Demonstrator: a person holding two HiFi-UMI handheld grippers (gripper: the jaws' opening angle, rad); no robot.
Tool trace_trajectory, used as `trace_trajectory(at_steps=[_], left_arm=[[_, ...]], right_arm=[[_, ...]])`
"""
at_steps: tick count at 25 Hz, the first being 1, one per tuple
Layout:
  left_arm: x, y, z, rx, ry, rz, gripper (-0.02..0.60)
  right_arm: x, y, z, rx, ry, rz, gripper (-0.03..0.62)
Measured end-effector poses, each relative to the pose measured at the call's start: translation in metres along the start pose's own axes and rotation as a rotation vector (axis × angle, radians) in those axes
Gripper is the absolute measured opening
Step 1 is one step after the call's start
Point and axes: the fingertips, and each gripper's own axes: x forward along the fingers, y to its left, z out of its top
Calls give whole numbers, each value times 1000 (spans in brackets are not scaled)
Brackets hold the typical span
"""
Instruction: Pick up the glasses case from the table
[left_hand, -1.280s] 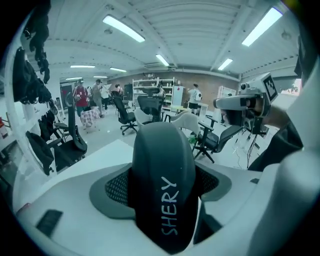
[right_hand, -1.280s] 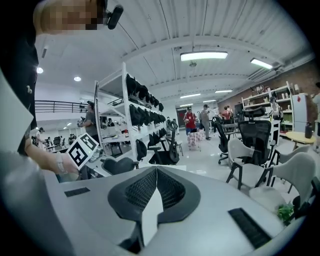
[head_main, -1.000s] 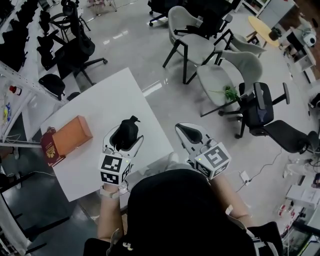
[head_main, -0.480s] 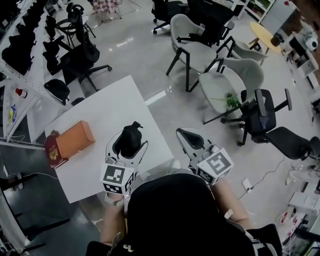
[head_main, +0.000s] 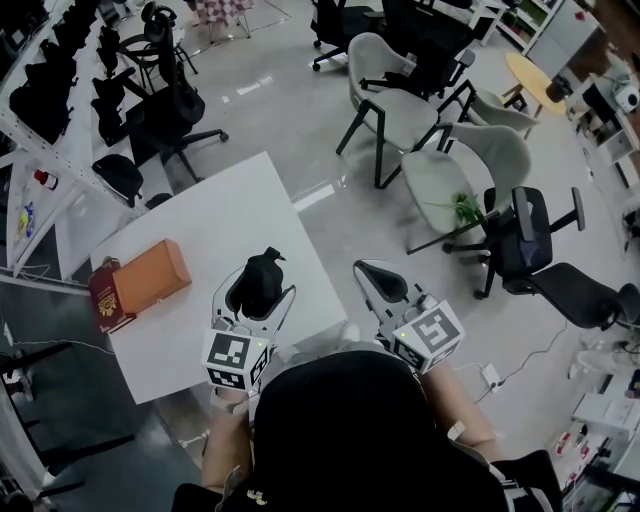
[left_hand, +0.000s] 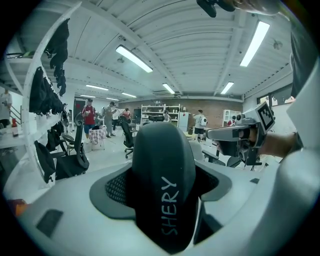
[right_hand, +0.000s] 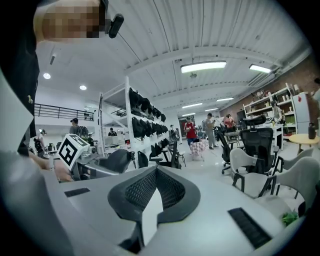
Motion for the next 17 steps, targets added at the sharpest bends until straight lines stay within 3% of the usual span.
trace_trajectory(at_steps=[17], left_arm=[[-4,14,-10,-30,16,46,360]], right_arm=[[13,3,-4,-10,20,34,28]])
